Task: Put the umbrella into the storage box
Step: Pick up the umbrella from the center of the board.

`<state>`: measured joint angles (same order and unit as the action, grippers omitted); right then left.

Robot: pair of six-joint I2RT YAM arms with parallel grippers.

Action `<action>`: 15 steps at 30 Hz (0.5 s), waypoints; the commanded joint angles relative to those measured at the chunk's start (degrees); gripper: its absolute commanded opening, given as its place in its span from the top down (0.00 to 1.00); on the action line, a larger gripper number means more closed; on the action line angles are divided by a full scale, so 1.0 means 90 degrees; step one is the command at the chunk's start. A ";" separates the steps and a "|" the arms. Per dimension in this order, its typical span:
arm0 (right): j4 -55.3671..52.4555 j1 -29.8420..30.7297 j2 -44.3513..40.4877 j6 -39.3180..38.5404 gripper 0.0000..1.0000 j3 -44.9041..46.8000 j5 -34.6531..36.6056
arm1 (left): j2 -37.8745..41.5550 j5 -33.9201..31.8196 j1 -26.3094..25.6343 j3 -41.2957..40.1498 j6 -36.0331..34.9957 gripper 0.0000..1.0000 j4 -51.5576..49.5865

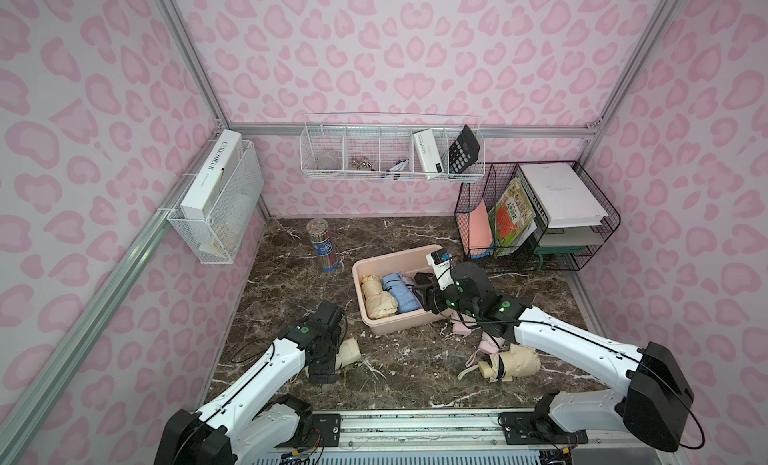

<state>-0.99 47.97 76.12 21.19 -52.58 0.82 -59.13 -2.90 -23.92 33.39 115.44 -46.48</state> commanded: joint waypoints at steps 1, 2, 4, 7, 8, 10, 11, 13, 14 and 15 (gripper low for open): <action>0.0082 0.0027 -0.0022 0.0094 0.31 -0.0010 0.0055 | -0.0076 -0.0021 -0.0004 -0.0104 0.0440 0.02 0.0158; 0.0064 0.0036 -0.0016 0.0096 0.31 -0.0026 0.0050 | -0.0094 -0.0038 -0.0006 -0.0151 0.0508 0.02 0.0219; -0.0012 0.0046 0.0020 0.0104 0.31 -0.0091 0.0069 | -0.0126 -0.0094 0.0014 -0.0253 0.0650 0.02 0.0288; -0.0153 0.0090 0.0037 0.0116 0.31 -0.0171 0.0151 | -0.0184 -0.0145 0.0087 -0.0460 0.0766 0.02 0.0471; -0.0172 0.0106 0.0033 0.0143 0.31 -0.0166 0.0186 | -0.0222 -0.0147 0.0133 -0.0511 0.0751 0.02 0.0529; -0.0163 0.0117 0.0019 0.0189 0.31 -0.0154 0.0227 | -0.0302 -0.0140 0.0214 -0.0555 0.0696 0.02 0.0546; -0.0163 0.0137 0.0028 0.0212 0.31 -0.0163 0.0243 | -0.0359 -0.0105 0.0263 -0.0579 0.0664 0.02 0.0557; -0.0170 0.0155 0.0037 0.0243 0.31 -0.0165 0.0267 | -0.0486 -0.0042 0.0337 -0.0597 0.0585 0.02 0.0632; -0.0181 0.0163 0.0047 0.0247 0.31 -0.0174 0.0281 | -0.0550 -0.0007 0.0353 -0.0603 0.0571 0.03 0.0672; -0.0209 0.0178 0.0067 0.0248 0.31 -0.0203 0.0308 | -0.0622 0.0028 0.0382 -0.0604 0.0544 0.04 0.0700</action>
<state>-1.96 49.32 76.47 22.70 -53.65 2.33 -63.33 -2.50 -20.91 28.58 119.13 -41.60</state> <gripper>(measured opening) 0.687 0.969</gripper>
